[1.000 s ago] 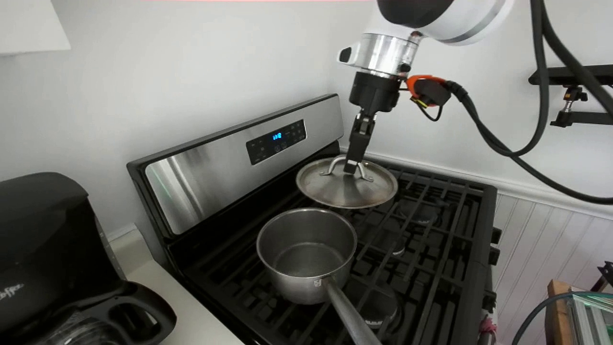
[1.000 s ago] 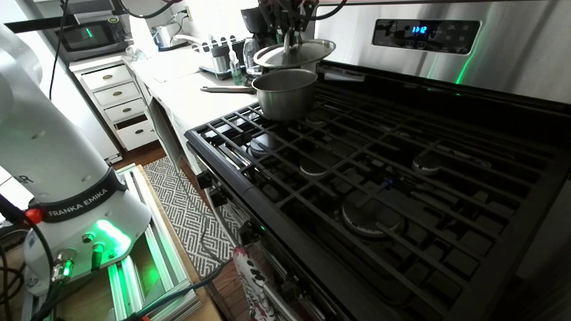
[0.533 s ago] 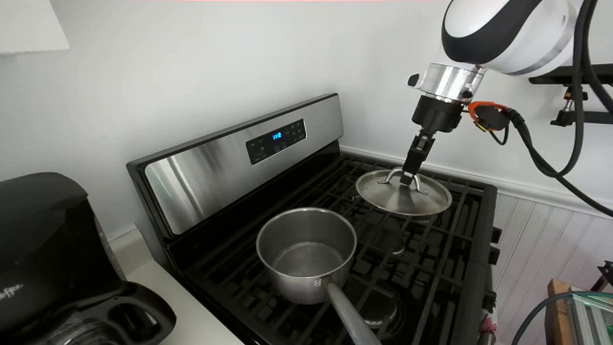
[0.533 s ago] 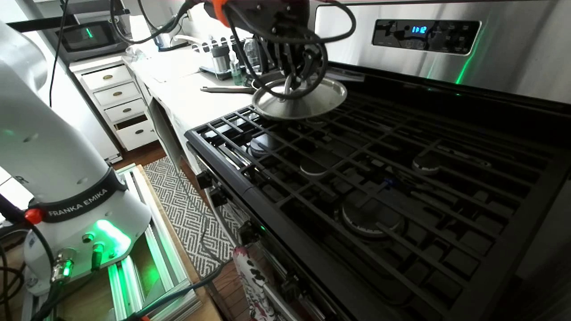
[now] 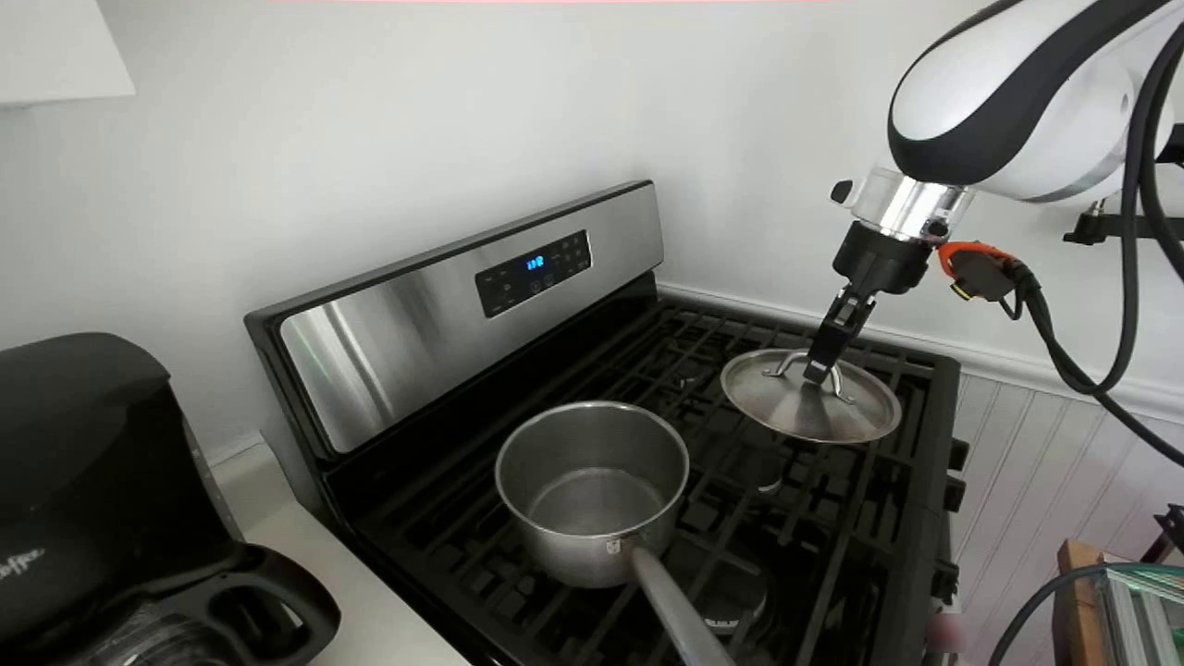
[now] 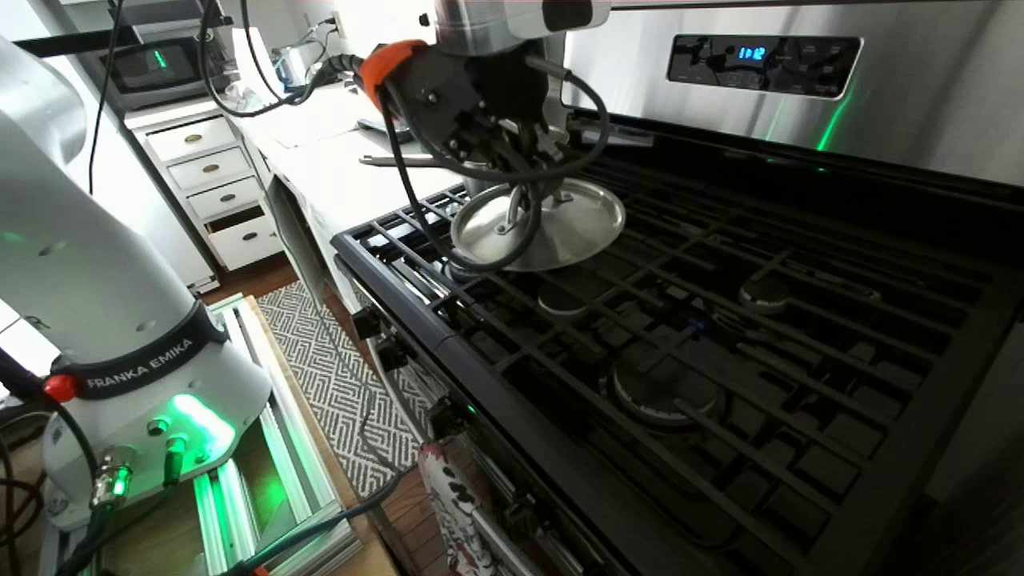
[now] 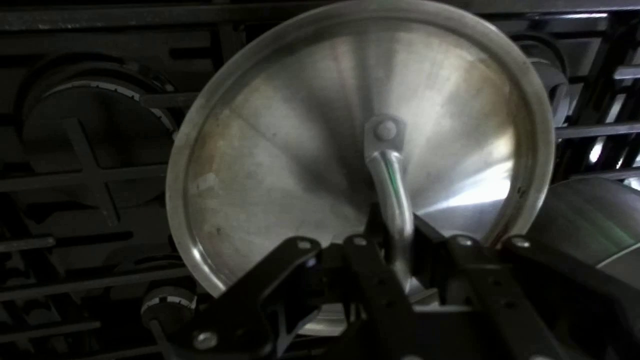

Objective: Put the silver lid on the stove

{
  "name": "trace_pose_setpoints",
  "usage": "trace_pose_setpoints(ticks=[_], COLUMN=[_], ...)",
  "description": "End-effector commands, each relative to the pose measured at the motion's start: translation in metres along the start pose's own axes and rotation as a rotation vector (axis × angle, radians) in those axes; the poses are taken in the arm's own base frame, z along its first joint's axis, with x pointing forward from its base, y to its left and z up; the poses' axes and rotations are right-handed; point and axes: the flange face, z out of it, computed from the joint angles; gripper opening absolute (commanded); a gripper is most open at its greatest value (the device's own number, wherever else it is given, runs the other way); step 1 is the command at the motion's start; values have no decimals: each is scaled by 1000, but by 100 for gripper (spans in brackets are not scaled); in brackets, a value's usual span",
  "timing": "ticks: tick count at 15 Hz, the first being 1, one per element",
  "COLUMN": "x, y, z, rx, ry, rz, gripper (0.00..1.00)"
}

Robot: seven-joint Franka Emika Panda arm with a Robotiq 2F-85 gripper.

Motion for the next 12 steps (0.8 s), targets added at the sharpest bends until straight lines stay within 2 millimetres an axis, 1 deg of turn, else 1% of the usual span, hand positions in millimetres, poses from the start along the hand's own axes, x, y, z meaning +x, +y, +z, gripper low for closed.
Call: trace_pose_setpoints(ticks=[1,5,12], x=[-1,0,7], y=[4,5,-10], z=[17,39,73], rx=[-30,-44,-39], ry=[14,-6,-29], rz=[47,69,77], gripper=[2,2,2])
